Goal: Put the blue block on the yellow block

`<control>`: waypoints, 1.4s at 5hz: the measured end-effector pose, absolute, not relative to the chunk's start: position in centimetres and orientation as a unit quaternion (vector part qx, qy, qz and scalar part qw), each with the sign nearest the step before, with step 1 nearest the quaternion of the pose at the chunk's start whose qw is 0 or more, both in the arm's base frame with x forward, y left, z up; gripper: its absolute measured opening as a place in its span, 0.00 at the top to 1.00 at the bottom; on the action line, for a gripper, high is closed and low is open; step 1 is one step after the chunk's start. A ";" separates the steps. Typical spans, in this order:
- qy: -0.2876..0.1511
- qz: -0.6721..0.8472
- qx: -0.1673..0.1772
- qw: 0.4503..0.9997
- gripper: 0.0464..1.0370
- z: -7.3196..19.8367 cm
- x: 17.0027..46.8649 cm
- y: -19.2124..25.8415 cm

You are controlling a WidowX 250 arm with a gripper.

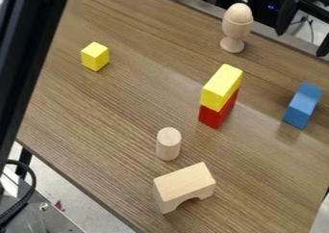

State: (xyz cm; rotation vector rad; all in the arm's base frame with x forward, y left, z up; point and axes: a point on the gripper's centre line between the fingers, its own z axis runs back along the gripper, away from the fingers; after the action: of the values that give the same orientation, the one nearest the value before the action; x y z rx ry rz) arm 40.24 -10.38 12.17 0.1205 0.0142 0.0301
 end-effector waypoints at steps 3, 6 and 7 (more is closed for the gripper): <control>0.026 0.050 0.060 0.997 0.04 8.0 39.9 -11.3; -0.003 0.045 0.024 0.999 0.04 6.4 39.8 -12.8; -0.009 0.042 0.020 0.999 0.04 6.4 39.9 -13.1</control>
State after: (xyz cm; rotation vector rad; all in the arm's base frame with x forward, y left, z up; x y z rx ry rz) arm 39.89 -13.14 6.40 0.0391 -0.0174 0.0843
